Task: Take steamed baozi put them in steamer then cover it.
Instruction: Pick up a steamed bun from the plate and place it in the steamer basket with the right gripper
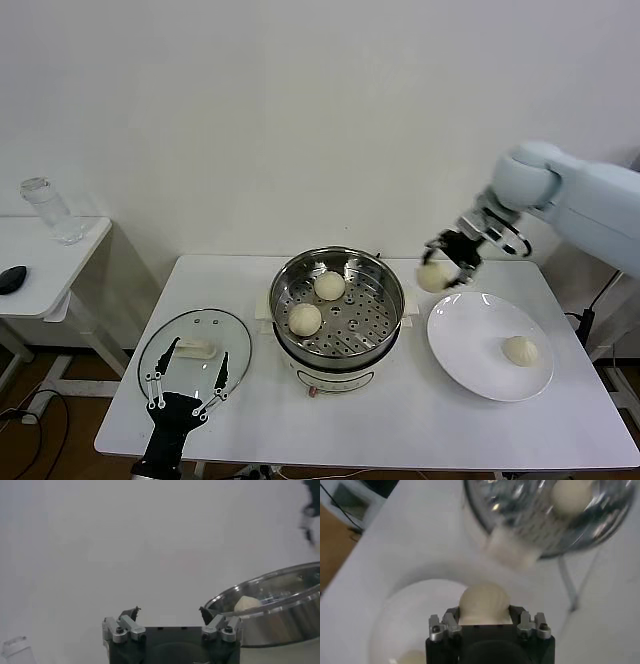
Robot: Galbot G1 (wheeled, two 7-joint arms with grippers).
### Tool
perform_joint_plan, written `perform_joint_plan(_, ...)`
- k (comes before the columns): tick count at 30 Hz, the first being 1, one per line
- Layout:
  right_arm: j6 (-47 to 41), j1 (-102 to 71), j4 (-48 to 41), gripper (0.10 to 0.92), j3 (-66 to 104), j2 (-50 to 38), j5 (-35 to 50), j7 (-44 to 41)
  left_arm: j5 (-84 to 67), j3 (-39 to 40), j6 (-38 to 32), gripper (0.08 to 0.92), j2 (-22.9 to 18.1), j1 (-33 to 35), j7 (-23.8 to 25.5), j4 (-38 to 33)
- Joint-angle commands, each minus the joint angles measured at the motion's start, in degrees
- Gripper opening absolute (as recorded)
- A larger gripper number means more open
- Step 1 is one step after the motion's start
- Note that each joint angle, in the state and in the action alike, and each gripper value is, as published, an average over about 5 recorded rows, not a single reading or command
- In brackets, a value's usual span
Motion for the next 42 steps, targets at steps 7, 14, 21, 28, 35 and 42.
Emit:
perform_joint_plan(7, 16.53, -0.84, 9.00, 0.667, -1.60, 13.74, -13.13, 3.68, -0.09, -0.16, -0.37, 0.823, -0.14, 0.02, -0.02, 0.10)
perform_joint_plan(14, 21.25, -5.49, 10.01, 0.670, -2.24, 13.48, -19.51, 4.90, -0.13, -0.06, -0.40, 0.823, -0.27, -0.20, -0.07, 0.07)
perform_joint_plan(21, 23.99, -8.75, 9.18, 0.670, -1.00, 13.36, -23.93, 5.52, -0.12, -0.03, -0.44, 0.823, -0.46, -0.19, -0.10, -0.02)
perform_joint_plan(28, 24.65, -10.37, 9.40, 0.670, -0.02, 13.47, -25.79, 5.56, -0.12, -0.22, -0.53, 0.823, -0.54, -0.15, -0.15, -0.04)
perform_joint_plan(35, 24.99, -10.59, 10.04, 0.670, -0.09, 13.22, -25.94, 5.48, -0.11, -0.25, -0.75, 0.823, -0.56, -0.18, -0.21, 0.20)
perform_joint_plan(42, 25.52, -11.22, 10.26, 0.680, -0.01, 13.10, -26.59, 5.44, -0.13, -0.23, -0.79, 0.823, -0.56, -0.32, -0.29, 0.22)
